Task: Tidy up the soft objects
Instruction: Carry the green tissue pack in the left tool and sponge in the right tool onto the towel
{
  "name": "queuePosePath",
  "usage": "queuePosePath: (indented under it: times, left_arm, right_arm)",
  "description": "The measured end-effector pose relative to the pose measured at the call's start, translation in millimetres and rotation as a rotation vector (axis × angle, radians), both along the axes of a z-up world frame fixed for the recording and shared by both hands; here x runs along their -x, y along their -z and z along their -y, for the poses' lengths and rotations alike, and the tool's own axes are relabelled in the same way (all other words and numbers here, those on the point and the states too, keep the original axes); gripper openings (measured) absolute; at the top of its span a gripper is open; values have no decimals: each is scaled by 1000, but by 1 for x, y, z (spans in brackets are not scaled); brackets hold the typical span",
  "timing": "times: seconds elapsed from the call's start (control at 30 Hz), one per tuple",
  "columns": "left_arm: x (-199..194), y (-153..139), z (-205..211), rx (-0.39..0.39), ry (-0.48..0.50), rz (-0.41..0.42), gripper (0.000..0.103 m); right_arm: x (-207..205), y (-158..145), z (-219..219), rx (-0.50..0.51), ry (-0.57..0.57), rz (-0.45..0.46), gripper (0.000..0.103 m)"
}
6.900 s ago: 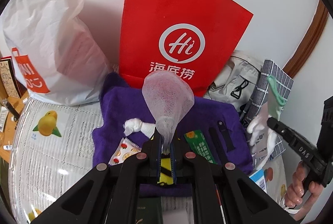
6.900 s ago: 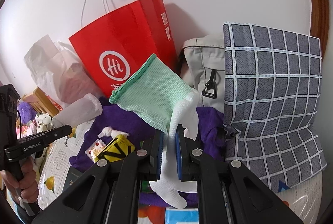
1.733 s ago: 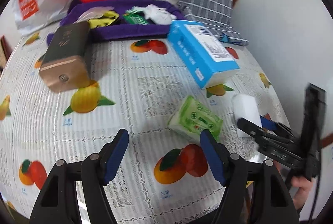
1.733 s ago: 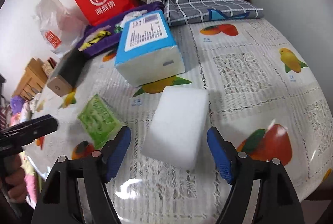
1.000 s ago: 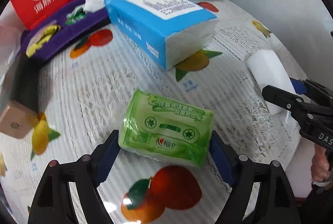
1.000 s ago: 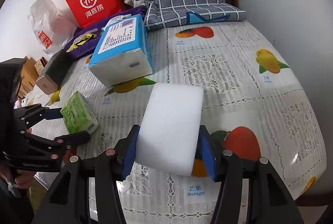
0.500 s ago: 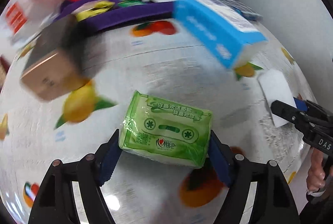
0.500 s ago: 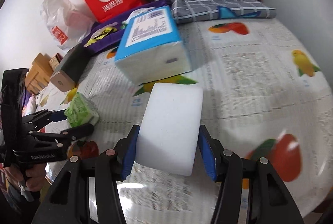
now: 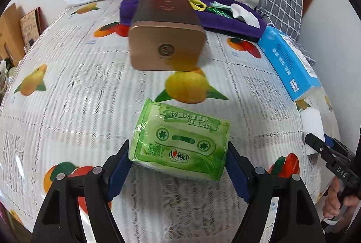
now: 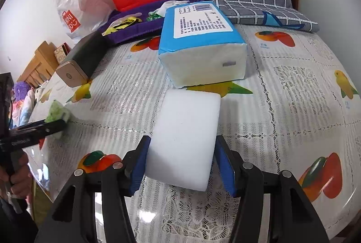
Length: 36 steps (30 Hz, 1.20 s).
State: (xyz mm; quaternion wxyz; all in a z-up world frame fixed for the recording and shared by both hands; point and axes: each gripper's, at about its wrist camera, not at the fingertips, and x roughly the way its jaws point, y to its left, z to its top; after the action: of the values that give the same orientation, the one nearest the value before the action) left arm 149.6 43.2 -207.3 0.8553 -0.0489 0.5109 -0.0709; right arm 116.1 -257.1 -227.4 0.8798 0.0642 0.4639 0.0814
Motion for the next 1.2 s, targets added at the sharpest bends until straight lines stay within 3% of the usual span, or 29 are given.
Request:
queuePosePath:
  times: [0.27, 0.57, 0.83, 1.2]
  left_arm:
    - [15, 4, 15, -131, -10, 78, 76]
    - [15, -1, 0, -20, -71, 73, 75]
    - [18, -7, -7, -11, -95, 56, 74]
    - [21, -46, -15, 15, -100, 107, 74]
  right_arm:
    - [3, 3, -2, 11, -4, 29, 58]
    - [4, -1, 0, 12, 44, 3, 53]
    - [6, -18, 2, 27, 30, 20, 52]
    - [3, -55, -1, 36, 7, 71, 52]
